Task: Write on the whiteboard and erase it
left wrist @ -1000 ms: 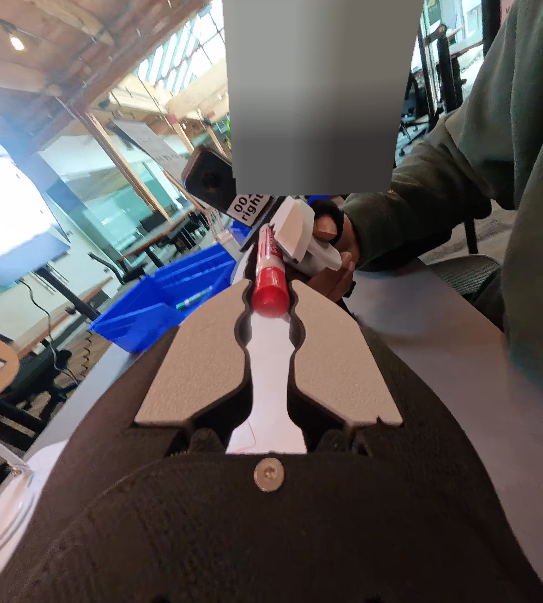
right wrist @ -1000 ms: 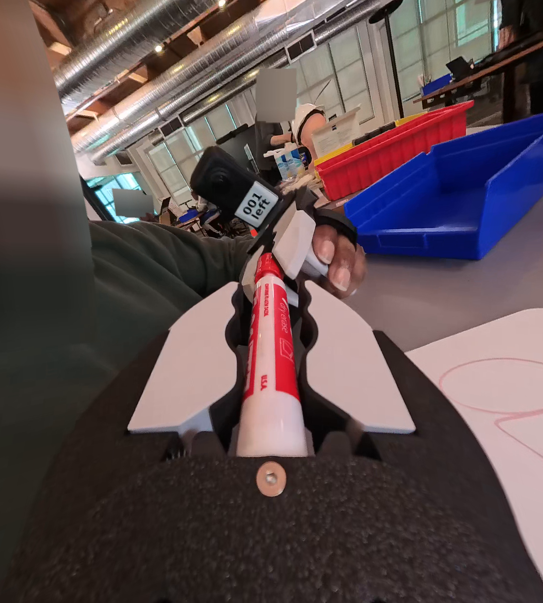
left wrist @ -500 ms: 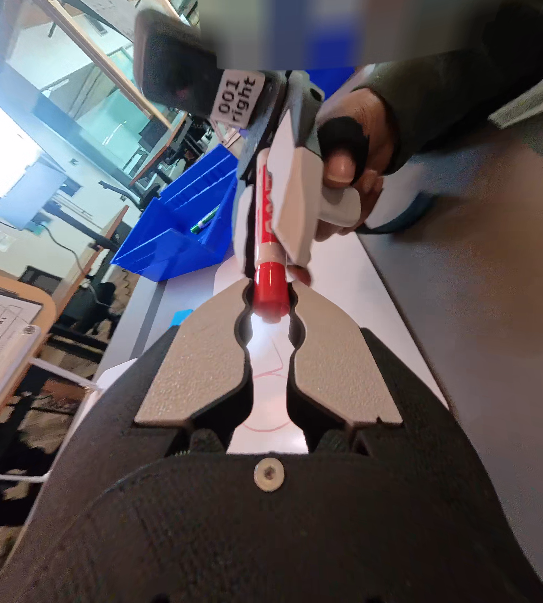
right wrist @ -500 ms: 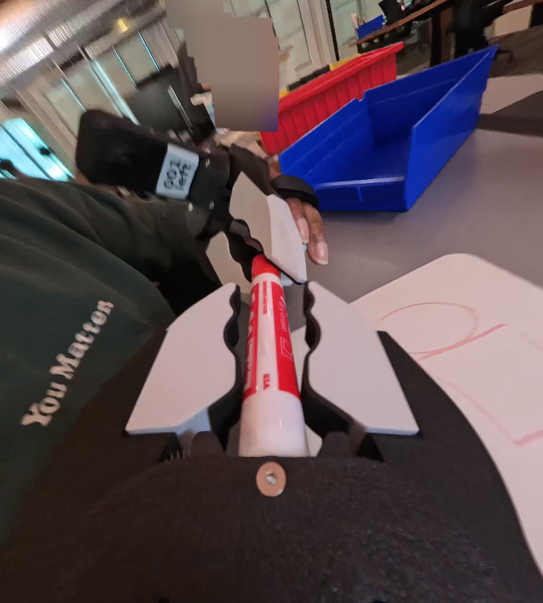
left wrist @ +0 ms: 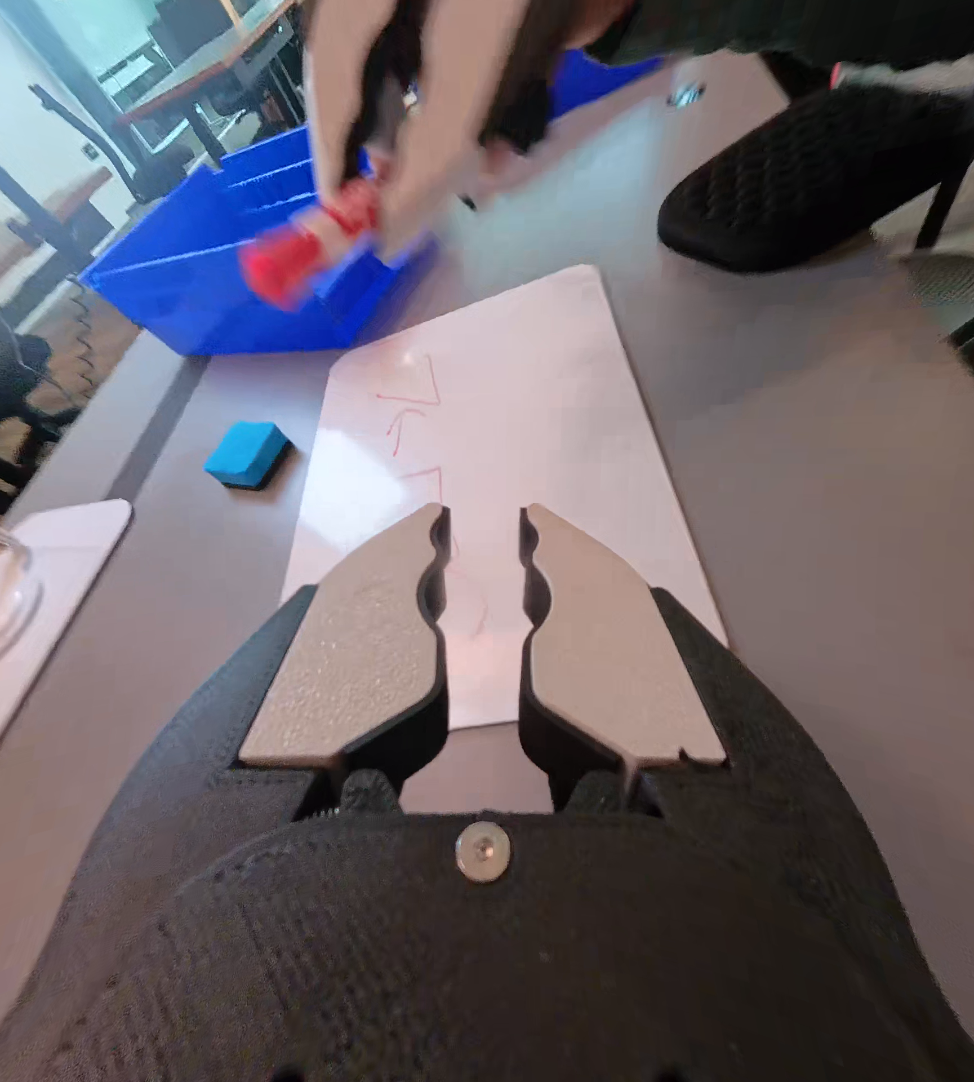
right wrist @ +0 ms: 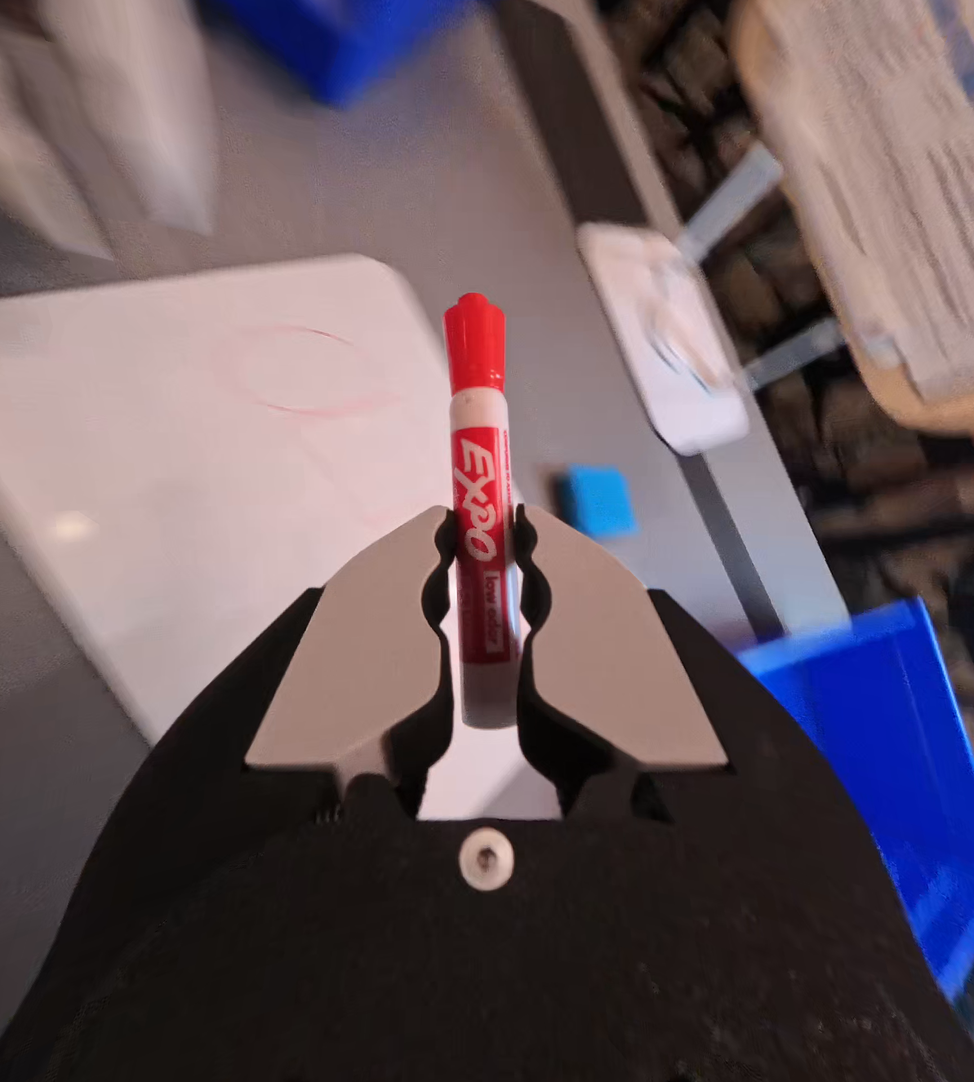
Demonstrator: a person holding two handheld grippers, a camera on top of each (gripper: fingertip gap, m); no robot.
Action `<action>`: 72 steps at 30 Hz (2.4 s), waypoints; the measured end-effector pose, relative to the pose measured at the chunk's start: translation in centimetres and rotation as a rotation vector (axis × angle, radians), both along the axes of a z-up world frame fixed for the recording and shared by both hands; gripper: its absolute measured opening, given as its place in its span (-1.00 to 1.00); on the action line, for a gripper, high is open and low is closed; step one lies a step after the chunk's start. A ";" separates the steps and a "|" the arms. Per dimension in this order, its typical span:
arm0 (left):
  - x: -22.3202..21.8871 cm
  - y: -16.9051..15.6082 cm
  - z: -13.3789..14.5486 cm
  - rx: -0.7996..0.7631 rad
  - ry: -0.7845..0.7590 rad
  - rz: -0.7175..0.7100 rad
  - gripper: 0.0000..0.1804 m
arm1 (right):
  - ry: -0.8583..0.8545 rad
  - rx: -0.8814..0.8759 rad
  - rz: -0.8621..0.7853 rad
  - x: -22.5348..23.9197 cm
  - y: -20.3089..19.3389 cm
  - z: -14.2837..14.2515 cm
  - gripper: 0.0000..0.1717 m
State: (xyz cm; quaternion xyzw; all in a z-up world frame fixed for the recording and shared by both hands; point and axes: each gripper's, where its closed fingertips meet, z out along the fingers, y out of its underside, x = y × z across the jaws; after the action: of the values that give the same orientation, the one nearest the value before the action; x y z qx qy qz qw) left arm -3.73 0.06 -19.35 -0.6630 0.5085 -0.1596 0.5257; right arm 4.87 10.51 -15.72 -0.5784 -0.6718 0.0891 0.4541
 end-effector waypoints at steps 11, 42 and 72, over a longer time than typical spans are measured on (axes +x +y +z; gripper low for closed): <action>-2.8 -2.3 -2.3 -0.063 -0.070 0.053 -0.87 | 0.321 -0.804 -0.866 9.7 23.5 -6.7 -0.47; -2.2 -2.6 -4.4 -0.186 -0.091 0.017 -0.91 | -0.024 -0.685 -0.638 -6.9 15.9 -12.0 -0.07; -1.1 -2.7 -6.8 -0.148 0.128 0.067 -0.83 | -0.084 -0.640 -0.430 5.3 5.0 -11.1 -0.22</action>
State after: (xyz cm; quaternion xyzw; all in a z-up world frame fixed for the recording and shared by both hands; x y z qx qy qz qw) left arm -4.79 -2.62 -26.19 -0.7257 0.5053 -0.1362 0.4466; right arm 10.20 15.52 -26.82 -0.8218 -0.4913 0.1732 0.2309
